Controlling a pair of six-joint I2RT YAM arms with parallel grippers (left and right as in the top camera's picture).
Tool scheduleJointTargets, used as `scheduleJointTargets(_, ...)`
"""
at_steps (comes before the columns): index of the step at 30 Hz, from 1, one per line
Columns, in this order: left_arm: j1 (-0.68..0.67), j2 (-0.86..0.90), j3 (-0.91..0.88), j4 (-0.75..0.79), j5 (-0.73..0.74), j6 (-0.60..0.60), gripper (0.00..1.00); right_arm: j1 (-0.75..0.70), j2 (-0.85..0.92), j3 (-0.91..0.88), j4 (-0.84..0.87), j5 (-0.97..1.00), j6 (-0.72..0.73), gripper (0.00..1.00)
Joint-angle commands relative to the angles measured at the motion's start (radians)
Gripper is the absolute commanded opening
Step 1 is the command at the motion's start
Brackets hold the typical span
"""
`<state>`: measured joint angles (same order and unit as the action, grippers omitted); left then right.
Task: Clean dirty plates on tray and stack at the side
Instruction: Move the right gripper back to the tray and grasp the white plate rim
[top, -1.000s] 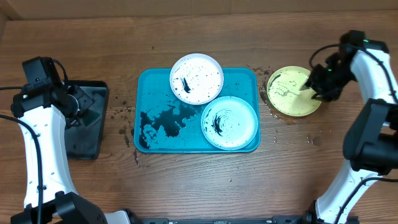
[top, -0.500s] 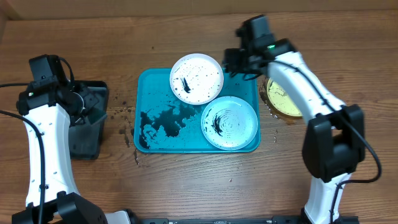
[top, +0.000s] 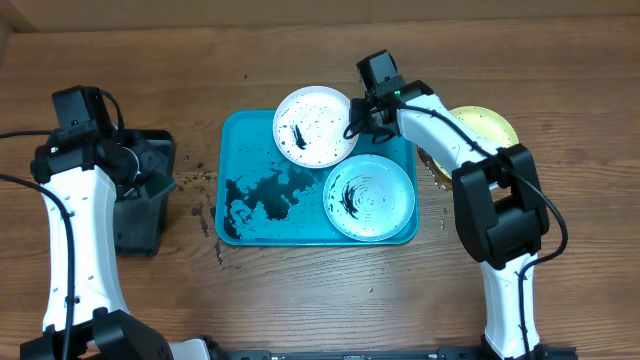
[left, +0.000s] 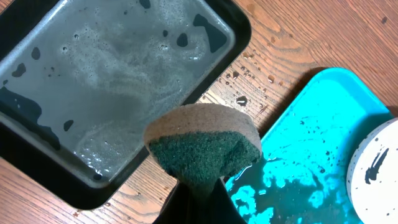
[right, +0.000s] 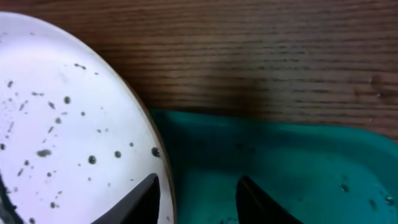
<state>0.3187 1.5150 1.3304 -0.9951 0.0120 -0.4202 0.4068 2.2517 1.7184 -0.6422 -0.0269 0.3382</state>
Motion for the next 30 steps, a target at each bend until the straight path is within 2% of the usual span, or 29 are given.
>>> scheduleJointTargets(1,-0.013,0.003,0.000,0.006,0.008,-0.006,0.04,0.008,0.000,-0.002,0.008,-0.019,0.012,0.37)
scheduleJointTargets(4,-0.013,0.003,0.000,0.006,0.017,-0.007,0.04,0.023,0.014,-0.002,0.003,-0.044,0.015,0.22)
scheduleJointTargets(5,-0.013,0.003,0.000,0.006,0.032,-0.006,0.04,0.030,0.020,-0.002,0.002,-0.054,0.015,0.13)
scheduleJointTargets(9,-0.013,0.003,0.000,0.008,0.041,-0.006,0.04,0.051,0.023,-0.002,0.002,-0.057,0.027,0.04)
scheduleJointTargets(14,-0.021,0.003,0.000,0.007,0.079,0.002,0.04,0.090,0.023,-0.002,0.002,-0.138,0.034,0.04)
scheduleJointTargets(16,-0.040,0.003,0.000,0.017,0.170,0.051,0.04,0.114,0.023,-0.002,0.002,-0.177,0.034,0.04)
scheduleJointTargets(20,-0.092,0.003,0.000,0.027,0.218,0.103,0.04,0.145,0.023,-0.002,-0.027,-0.203,0.071,0.04)
scheduleJointTargets(26,-0.206,0.017,0.000,0.034,0.217,0.098,0.04,0.182,0.023,-0.002,-0.119,-0.203,0.192,0.04)
scheduleJointTargets(30,-0.290,0.087,0.000,0.040,0.218,0.050,0.04,0.203,0.023,-0.002,-0.184,-0.204,0.274,0.04)
